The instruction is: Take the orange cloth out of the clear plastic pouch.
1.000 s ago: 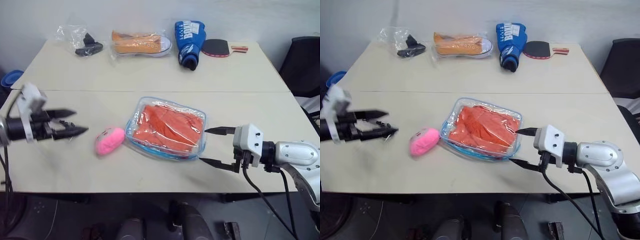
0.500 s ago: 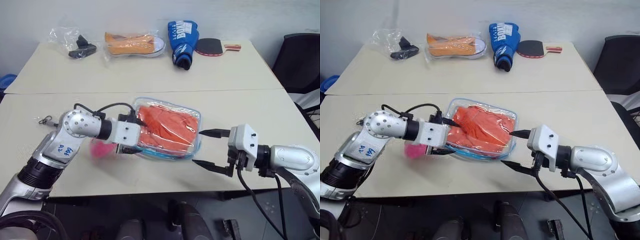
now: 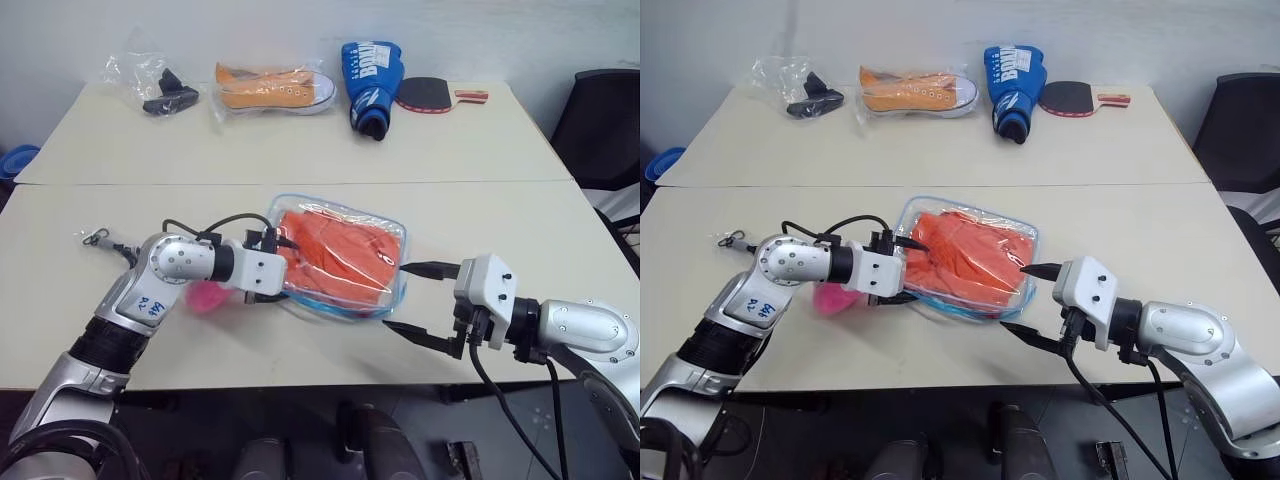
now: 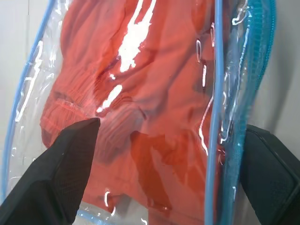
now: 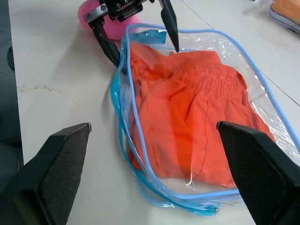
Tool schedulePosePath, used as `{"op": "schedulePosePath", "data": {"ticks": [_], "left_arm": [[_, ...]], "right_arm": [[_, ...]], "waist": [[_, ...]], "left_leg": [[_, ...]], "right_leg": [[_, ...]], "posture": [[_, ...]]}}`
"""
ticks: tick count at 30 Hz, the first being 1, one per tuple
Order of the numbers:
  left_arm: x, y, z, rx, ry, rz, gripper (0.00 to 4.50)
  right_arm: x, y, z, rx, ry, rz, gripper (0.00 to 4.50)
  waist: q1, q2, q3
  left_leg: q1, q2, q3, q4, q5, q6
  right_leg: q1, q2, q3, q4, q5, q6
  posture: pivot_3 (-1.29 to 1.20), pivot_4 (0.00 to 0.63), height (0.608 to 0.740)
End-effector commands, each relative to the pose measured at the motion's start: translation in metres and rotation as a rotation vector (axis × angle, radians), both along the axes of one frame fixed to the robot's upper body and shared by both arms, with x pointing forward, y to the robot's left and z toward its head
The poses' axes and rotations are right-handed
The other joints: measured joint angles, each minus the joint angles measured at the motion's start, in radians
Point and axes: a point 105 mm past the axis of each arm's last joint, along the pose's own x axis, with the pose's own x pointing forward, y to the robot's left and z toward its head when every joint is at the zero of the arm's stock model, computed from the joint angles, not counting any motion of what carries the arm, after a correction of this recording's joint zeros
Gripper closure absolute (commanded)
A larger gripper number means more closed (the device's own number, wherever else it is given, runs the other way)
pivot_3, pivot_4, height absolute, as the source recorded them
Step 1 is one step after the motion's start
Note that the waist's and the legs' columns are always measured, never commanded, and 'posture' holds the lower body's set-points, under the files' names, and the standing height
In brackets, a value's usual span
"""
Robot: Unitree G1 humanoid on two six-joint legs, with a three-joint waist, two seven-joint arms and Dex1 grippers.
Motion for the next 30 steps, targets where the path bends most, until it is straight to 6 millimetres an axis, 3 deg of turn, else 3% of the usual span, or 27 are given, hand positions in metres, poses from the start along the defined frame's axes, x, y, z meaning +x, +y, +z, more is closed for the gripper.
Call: {"op": "schedulePosePath", "data": {"ticks": [1, 9, 13, 17, 21, 25, 30], "left_arm": [[-0.006, 0.003, 0.019, -0.05, -0.034, -0.023, 0.57], [-0.009, 0.009, 0.016, -0.078, 0.014, 0.01, 3.09], [-0.012, 0.002, 0.015, -0.163, 0.14, 0.046, 4.34], [-0.021, -0.009, 0.015, -0.325, 0.424, 0.134, 4.47], [-0.016, -0.023, 0.024, -0.453, 0.55, 0.229, 4.47], [-0.021, -0.044, 0.035, -0.535, 0.657, 0.216, 4.5], [-0.021, -0.059, 0.036, -0.555, 0.675, 0.22, 4.5]], "right_arm": [[-0.002, 0.0, 0.009, -0.002, -0.049, 0.002, 0.0], [-0.001, -0.001, 0.006, -0.022, -0.042, 0.011, 0.0], [-0.001, 0.0, 0.005, -0.027, -0.044, 0.018, 0.0], [-0.007, 0.003, 0.009, 0.004, -0.031, 0.036, 0.0], [-0.017, 0.009, 0.011, 0.045, 0.001, 0.077, 0.0], [-0.009, 0.018, 0.002, 0.053, 0.002, 0.051, 0.92], [0.02, 0.027, -0.017, -0.033, -0.06, -0.058, 2.62]], "waist": [[0.0, 0.0, 0.0], [0.004, 0.0, 0.0], [0.008, 0.0, 0.0], [0.009, 0.0, 0.0], [0.01, 0.0, 0.0], [0.01, -0.001, 0.0], [0.001, -0.001, 0.0]], "left_leg": [[0.0, 0.0, 0.0, 0.0, 0.0, 0.0], [0.0, 0.0, 0.0, 0.0, 0.0, 0.0], [0.0, 0.0, 0.0, 0.0, 0.0, 0.0], [0.0, 0.0, 0.0, 0.0, 0.0, 0.0], [0.0, 0.0, -0.001, 0.0, 0.0, 0.0], [0.0, -0.001, -0.002, 0.001, 0.0, 0.0], [0.0, 0.0, -0.002, 0.0, 0.001, -0.002]], "right_leg": [[0.0, 0.0, 0.0, 0.0, 0.0, 0.0], [0.0, 0.0, 0.0, 0.0, 0.0, 0.0], [0.0, 0.0, 0.0, 0.0, 0.0, 0.0], [0.0, 0.0, 0.0, 0.0, 0.0, 0.0], [0.0, 0.001, 0.0, 0.0, 0.0, 0.0], [0.001, 0.0, 0.0, 0.0, 0.0, 0.0], [0.0, 0.0, 0.001, 0.002, 0.0, 0.0]], "posture": [[0.0, 0.15, 0.74], [0.0, 0.15, 0.74], [0.0, 0.15, 0.74], [0.0, 0.15, 0.74], [0.0, 0.15, 0.74], [0.0, 0.15, 0.74], [0.0, 0.15, 0.74]]}}
